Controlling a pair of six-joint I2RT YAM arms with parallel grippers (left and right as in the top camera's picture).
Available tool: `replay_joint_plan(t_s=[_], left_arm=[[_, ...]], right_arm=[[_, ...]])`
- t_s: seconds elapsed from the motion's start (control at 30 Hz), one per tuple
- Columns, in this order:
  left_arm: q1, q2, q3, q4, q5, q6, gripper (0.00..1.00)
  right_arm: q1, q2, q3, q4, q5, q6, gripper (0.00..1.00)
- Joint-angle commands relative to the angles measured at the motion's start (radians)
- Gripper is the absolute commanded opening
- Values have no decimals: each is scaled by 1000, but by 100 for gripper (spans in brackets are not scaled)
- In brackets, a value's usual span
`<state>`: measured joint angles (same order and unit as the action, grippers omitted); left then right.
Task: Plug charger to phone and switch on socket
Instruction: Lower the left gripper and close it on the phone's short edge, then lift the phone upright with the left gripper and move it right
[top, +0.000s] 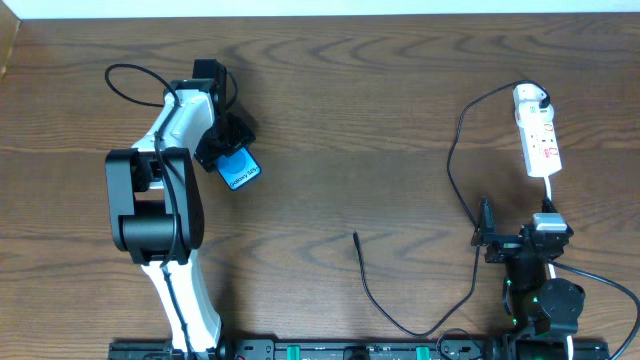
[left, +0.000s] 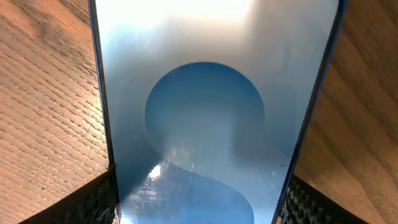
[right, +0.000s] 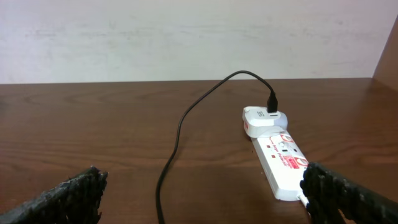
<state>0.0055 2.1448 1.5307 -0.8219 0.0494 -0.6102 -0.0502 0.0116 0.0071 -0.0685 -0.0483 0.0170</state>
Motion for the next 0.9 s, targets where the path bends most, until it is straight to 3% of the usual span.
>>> replay_joint_plan(t_s=[0.0,0.3,0.57,0.77,0.87], left_arm=[[5,27,-38,-10,-13,-16,73],[5,27,-38,-10,-13,-16,60],[5,27,-38,-10,-13,-16,36],[5,27,-37,-10,-13,-12,9],[5,27,-37,-10,-13,-12,7]], right_arm=[[-2,-6,-2,-4,5,-11,99],[-2,-6,-2,-4,5,-11,99],[-2,-6,-2,-4,5,-11,99],[-2,-6,-2,-4,5,-11,99],[-2,-6,-2,-4,5,-11,99]])
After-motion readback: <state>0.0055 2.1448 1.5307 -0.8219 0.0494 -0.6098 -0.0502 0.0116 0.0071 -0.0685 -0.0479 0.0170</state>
